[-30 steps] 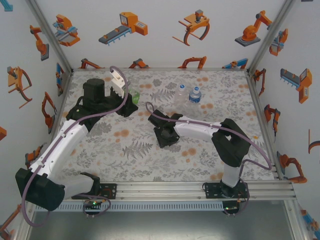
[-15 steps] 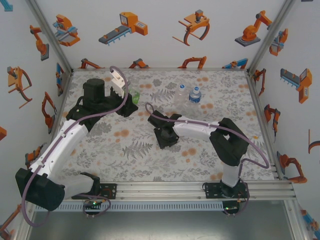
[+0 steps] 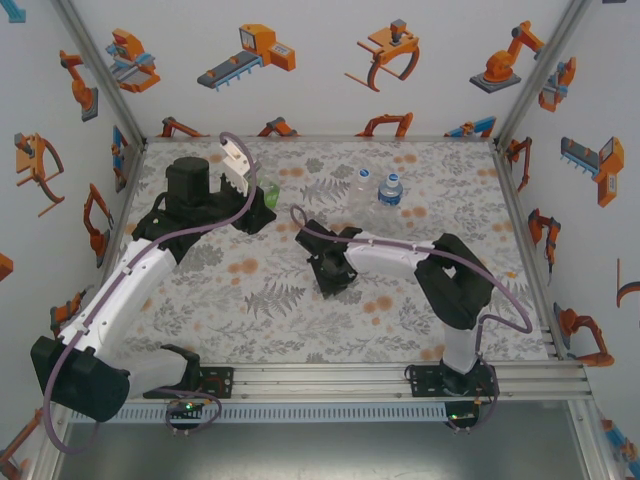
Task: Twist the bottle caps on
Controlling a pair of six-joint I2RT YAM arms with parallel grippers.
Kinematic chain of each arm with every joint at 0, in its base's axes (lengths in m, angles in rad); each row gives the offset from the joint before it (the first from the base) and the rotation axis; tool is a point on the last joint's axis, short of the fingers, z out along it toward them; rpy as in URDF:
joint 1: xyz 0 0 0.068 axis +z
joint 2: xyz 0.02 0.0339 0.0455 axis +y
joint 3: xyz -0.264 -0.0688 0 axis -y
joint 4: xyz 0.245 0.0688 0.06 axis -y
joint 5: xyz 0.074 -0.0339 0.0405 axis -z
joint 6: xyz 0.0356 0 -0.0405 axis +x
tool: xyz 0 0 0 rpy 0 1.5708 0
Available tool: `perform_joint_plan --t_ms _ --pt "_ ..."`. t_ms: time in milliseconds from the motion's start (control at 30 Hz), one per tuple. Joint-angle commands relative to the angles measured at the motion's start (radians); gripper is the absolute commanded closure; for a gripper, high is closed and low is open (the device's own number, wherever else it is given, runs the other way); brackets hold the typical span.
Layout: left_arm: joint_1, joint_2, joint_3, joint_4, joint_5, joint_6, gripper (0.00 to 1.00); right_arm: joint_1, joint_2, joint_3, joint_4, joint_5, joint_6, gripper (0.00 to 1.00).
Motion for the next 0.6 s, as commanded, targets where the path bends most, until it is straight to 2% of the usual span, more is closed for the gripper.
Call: perform_joint_plan --t_ms 0,100,200,433,567 --pt "0.001 0.001 0.024 -0.003 0.010 0.004 0.95 -0.062 -0.049 -0.036 0.101 -0.133 0.019 0.83" --pt "0.000 0.000 0.022 -0.004 0.005 0.003 0.95 -0.118 -0.072 -0.105 0.242 -0.258 0.065 0.82" --pt "0.001 -0.001 0.020 -0.005 0.000 0.006 0.95 -0.169 -0.083 -0.182 0.326 -0.328 0.125 0.78" --pt "0.000 0.010 0.021 -0.003 0.010 0.002 0.95 -0.241 -0.174 -0.346 0.359 -0.313 0.172 0.66" --pt "0.000 0.017 0.019 -0.002 0.009 0.000 0.95 -0.258 -0.215 -0.380 0.357 -0.291 0.176 0.61"
